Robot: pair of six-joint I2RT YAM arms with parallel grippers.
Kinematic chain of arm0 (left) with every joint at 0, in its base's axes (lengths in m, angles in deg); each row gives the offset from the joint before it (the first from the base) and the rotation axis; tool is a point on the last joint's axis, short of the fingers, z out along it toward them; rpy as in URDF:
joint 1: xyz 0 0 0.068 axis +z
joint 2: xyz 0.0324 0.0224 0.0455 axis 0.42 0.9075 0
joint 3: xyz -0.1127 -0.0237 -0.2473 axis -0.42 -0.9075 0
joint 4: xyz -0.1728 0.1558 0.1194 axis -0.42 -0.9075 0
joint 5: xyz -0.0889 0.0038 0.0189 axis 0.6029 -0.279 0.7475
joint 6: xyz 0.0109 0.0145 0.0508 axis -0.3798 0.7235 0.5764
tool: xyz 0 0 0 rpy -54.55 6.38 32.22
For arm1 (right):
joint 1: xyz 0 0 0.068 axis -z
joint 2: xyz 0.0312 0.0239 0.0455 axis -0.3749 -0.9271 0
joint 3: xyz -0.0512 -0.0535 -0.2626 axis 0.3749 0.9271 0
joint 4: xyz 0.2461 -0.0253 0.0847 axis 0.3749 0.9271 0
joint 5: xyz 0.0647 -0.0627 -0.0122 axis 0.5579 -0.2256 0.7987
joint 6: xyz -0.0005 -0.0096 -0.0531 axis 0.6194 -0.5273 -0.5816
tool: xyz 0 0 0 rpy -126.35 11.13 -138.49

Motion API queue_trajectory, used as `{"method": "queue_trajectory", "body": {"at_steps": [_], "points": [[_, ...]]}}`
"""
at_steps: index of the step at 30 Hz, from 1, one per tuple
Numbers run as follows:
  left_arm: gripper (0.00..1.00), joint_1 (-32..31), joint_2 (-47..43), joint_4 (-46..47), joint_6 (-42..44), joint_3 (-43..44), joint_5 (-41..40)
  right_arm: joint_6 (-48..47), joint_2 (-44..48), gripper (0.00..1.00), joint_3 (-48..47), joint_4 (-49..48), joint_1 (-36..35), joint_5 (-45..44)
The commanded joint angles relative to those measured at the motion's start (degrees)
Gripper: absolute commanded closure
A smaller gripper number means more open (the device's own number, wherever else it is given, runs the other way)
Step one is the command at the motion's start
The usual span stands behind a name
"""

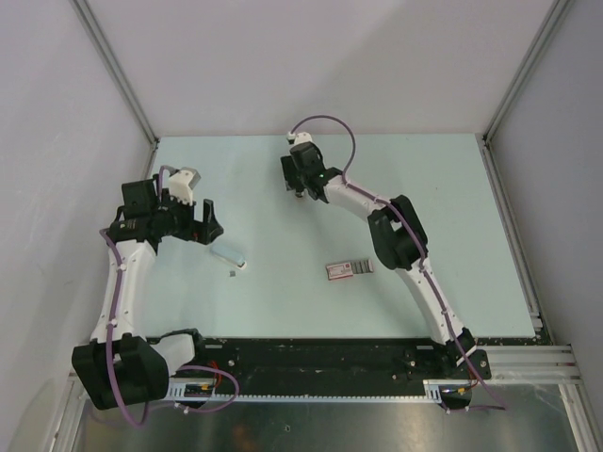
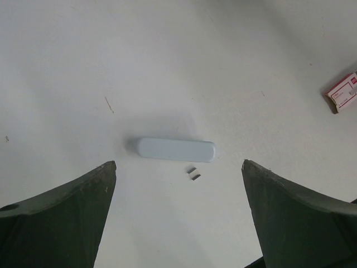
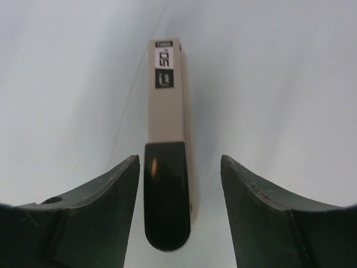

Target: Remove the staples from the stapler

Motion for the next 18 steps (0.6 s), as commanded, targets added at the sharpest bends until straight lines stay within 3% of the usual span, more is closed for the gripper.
{"method": "queue_trajectory", "body": {"at_steps": [1, 12, 15, 18], "points": [[0.01, -0.3, -1.0, 0.5, 0.6, 1.1, -0.6, -0.8, -2.8, 0.39, -6.2, -2.3, -0.1, 0.8], [0.01, -0.3, -0.8, 0.5, 0.5, 0.6, -0.8, 0.4, -5.1, 0.62, -10.8, 5.3, -0.1, 0.3], [0.01, -0.5, -1.3, 0.5, 0.5, 0.3, -0.7, 1.3, -4.2, 0.71, -9.6, 7.6, -0.3, 0.0], [0.01, -1.5, -2.4, 0.5, 0.9, 0.0, -0.8, 2.1, -1.8, 0.89, -6.5, 8.5, -1.0, -0.3]]}}
